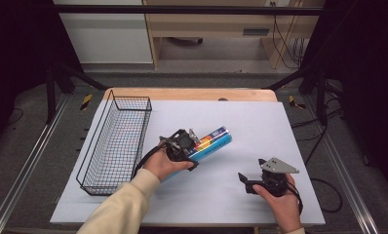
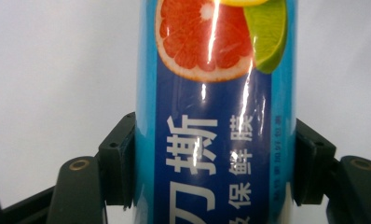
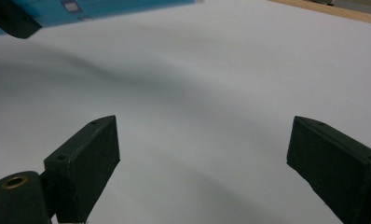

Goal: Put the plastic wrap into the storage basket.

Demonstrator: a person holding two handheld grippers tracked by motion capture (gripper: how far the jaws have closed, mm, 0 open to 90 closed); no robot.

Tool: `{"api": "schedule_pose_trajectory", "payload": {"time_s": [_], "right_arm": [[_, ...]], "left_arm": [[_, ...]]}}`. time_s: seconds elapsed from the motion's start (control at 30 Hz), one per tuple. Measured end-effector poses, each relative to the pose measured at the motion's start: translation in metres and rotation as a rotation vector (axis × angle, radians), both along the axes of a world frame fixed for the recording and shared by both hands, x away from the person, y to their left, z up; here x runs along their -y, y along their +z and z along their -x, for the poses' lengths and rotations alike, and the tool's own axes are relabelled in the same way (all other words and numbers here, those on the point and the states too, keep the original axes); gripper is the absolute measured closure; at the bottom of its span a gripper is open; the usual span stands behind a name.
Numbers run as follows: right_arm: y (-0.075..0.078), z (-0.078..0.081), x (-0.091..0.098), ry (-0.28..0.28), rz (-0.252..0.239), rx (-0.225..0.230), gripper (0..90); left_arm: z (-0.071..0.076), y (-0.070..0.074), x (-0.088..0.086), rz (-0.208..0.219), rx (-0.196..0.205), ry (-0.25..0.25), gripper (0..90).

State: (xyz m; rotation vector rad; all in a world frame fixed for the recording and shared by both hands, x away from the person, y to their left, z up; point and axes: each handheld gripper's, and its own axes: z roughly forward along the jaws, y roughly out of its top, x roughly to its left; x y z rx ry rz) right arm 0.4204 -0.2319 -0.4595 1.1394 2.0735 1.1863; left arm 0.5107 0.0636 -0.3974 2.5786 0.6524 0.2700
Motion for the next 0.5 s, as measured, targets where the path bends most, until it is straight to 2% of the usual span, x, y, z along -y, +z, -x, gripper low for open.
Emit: {"api": "schedule_pose_trajectory", "payload": {"time_s": [0.1, 0.33, 0.5], "right_arm": [[0.000, 0.000, 0.001, 0.001, -0.006, 0.004, 9.6], [0.000, 0.000, 0.001, -0.002, -0.010, 0.000, 9.6], [0.000, 0.000, 0.001, -0.005, -0.008, -0.009, 9.6]], "left_arm": [[0.007, 0.011, -0.003, 0.019, 0.013, 0.003, 31.9], [0.022, 0.034, -0.009, 0.009, 0.044, -0.005, 31.9], [0.031, 0.048, -0.015, -0.002, 0.051, 0.003, 31.9]]}}
